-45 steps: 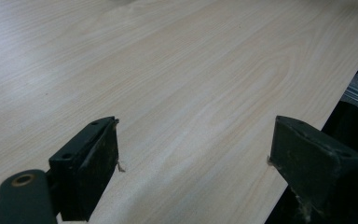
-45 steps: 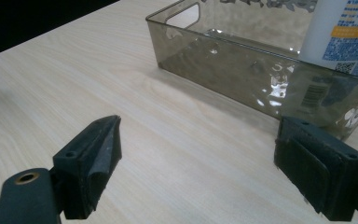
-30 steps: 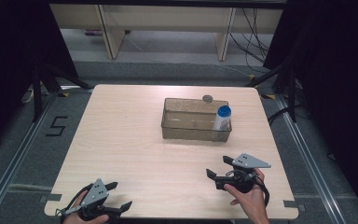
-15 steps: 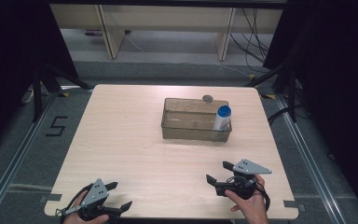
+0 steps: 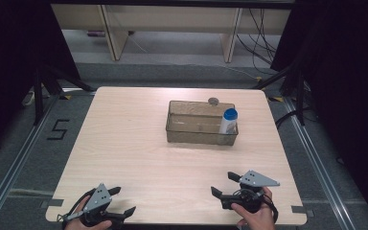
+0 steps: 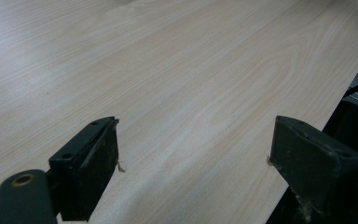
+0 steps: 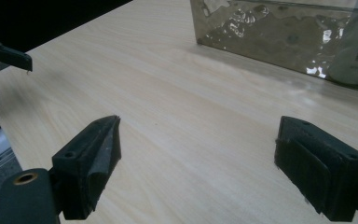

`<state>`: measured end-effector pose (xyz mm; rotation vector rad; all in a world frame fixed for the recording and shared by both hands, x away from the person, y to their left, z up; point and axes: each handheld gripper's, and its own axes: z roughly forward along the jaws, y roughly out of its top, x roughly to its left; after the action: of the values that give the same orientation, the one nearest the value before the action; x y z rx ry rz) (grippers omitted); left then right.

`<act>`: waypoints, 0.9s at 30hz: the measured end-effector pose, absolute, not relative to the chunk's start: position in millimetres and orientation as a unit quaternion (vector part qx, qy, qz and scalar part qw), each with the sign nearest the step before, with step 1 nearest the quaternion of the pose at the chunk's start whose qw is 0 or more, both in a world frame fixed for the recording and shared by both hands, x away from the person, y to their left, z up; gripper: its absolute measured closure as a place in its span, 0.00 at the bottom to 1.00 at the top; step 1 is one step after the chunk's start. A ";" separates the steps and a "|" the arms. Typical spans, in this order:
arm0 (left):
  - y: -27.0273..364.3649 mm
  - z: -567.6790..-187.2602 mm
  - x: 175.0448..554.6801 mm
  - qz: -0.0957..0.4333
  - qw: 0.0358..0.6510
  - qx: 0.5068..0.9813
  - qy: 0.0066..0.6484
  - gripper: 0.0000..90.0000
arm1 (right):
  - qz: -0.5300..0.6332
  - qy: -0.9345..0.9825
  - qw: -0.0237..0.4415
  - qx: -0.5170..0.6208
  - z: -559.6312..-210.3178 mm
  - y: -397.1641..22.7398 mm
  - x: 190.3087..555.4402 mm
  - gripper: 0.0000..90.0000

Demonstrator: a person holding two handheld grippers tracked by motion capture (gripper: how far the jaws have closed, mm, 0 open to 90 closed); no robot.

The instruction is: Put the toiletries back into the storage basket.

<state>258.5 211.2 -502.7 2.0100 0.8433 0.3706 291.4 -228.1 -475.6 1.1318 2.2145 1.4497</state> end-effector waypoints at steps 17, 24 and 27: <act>210.3 -503.4 258.3 0.147 0.453 0.809 0.345 0.17 | 0.494 0.773 0.121 0.380 -481.3 -223.8 272.9 0.17; 210.6 -503.2 258.4 0.147 0.454 0.808 0.344 0.17 | 0.489 0.776 0.127 0.377 -483.5 -225.9 269.1 0.17; 210.3 -503.3 258.2 0.146 0.453 0.809 0.345 0.17 | 0.491 0.775 0.119 0.380 -483.9 -225.1 265.8 0.17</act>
<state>258.2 210.3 -503.3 1.9966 0.8516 0.3614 265.8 -225.1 -483.9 1.1110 2.2654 1.4342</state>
